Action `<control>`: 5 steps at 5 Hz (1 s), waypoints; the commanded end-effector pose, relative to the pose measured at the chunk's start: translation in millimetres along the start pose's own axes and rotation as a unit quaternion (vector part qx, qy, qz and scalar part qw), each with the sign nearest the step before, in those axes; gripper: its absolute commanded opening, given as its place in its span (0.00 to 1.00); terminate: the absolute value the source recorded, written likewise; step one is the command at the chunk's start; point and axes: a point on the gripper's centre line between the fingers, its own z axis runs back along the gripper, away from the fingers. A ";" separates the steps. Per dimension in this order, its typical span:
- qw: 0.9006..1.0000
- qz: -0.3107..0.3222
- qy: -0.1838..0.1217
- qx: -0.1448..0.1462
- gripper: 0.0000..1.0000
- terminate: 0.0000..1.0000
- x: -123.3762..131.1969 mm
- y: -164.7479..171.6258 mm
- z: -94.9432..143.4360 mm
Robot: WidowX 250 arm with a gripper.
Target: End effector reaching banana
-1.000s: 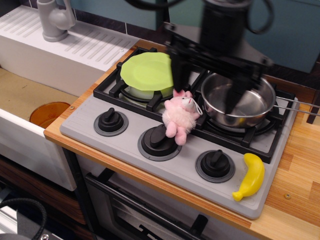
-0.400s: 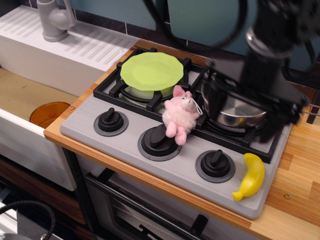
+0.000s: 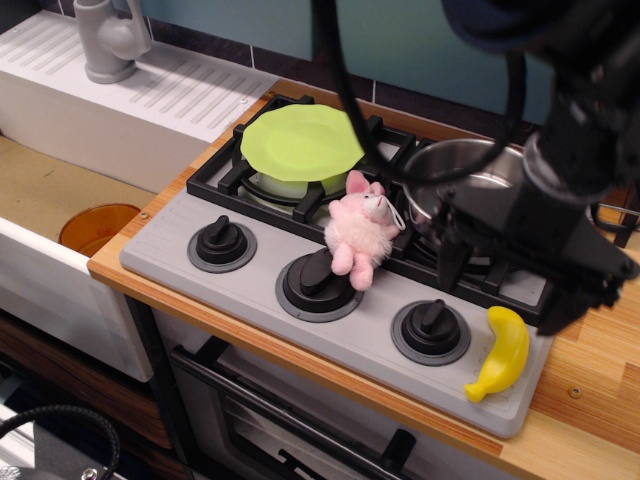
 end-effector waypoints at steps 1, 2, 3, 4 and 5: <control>1.000 0.001 -0.030 -0.007 1.00 0.00 -12.6 -12.0 -11.2; 0.999 -0.005 -0.032 -0.022 1.00 0.00 -17.3 -16.3 -22.0; 0.999 -0.007 -0.037 -0.024 1.00 0.00 -17.5 -16.9 -29.3; 0.999 -0.010 -0.036 -0.034 1.00 0.00 -17.0 -14.3 -33.9; 0.999 -0.018 -0.026 -0.033 1.00 0.00 -15.1 -11.4 -35.5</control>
